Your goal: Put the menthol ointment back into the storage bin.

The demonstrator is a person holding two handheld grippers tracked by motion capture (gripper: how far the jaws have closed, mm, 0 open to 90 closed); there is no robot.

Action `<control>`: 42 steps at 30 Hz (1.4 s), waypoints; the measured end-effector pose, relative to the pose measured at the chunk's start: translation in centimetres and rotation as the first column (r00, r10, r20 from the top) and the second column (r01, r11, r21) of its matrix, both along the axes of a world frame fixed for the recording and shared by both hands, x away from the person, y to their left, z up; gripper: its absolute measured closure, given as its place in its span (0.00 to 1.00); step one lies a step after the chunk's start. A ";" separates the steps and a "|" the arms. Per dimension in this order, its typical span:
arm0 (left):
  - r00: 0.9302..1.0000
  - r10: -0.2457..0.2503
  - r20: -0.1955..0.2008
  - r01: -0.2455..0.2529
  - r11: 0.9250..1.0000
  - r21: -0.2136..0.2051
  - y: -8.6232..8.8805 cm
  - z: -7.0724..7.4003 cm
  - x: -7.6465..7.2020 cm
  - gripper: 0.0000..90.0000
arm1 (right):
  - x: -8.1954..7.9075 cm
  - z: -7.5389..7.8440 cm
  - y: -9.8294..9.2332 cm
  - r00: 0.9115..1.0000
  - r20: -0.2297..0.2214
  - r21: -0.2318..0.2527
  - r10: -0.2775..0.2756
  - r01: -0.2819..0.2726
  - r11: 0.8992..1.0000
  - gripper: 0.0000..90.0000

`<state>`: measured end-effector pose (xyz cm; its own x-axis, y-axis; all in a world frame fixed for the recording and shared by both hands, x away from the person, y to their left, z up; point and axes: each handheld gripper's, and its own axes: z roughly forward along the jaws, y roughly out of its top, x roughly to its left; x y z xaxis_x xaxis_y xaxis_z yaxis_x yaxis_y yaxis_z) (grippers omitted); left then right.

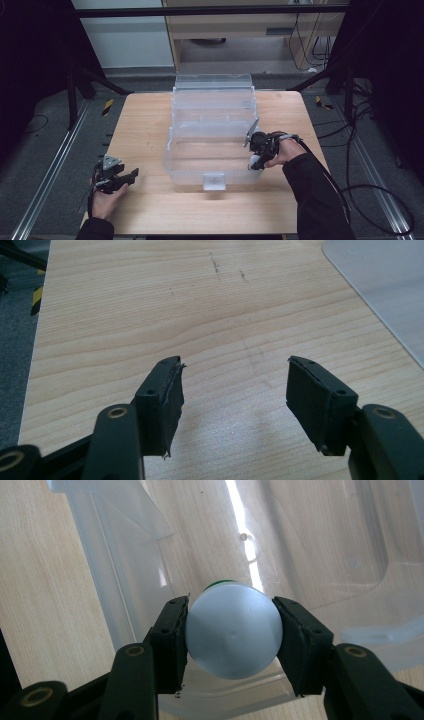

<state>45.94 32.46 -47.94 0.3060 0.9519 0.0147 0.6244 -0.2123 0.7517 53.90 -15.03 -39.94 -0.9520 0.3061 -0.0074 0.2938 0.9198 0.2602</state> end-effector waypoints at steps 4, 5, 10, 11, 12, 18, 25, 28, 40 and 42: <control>1.000 -0.001 0.000 0.001 1.000 0.001 0.0 0.0 0.0 0.44 | -0.1 -0.4 0.1 1.000 -0.004 -0.011 0.005 -0.005 1.000 0.56; 1.000 -0.001 0.000 0.001 1.000 0.001 0.0 0.0 0.0 0.44 | -0.1 -0.4 0.1 1.000 -0.003 -0.012 0.003 -0.003 1.000 0.56; 1.000 -0.001 -0.001 0.001 1.000 0.001 0.0 0.0 0.0 0.44 | -0.2 -0.4 0.1 1.000 0.002 -0.012 0.009 -0.009 1.000 0.55; 1.000 -0.001 -0.001 0.001 1.000 0.002 0.0 0.0 0.0 0.44 | -0.2 -0.4 0.1 1.000 0.003 -0.015 0.008 -0.008 1.000 0.55; 1.000 -0.002 -0.001 0.002 1.000 0.001 0.0 0.0 0.0 0.44 | -0.3 -0.4 0.1 1.000 0.003 -0.013 0.010 -0.010 1.000 0.55; 1.000 -0.004 -0.002 0.004 1.000 0.002 -0.1 0.0 0.0 0.44 | -0.4 -0.4 0.1 1.000 -0.002 -0.016 0.011 -0.011 1.000 0.56; 1.000 -0.002 -0.001 0.002 1.000 0.000 0.0 0.1 0.0 0.43 | -0.8 0.4 -0.2 0.999 0.038 0.031 -0.027 0.026 0.999 0.52; 1.000 -0.002 0.003 0.002 1.000 -0.002 0.0 0.1 0.0 0.43 | -1.2 1.2 -0.8 0.994 0.075 0.105 -0.075 0.067 0.992 0.49; 1.000 0.002 0.011 -0.002 1.000 -0.014 0.0 0.1 -0.1 0.39 | -3.8 2.4 -6.7 0.857 0.238 0.474 -0.458 0.309 0.825 0.34; 1.000 0.001 0.012 -0.001 1.000 -0.012 0.0 0.1 0.0 0.38 | -4.3 1.9 -8.1 0.816 0.231 0.537 -0.530 0.347 0.769 0.33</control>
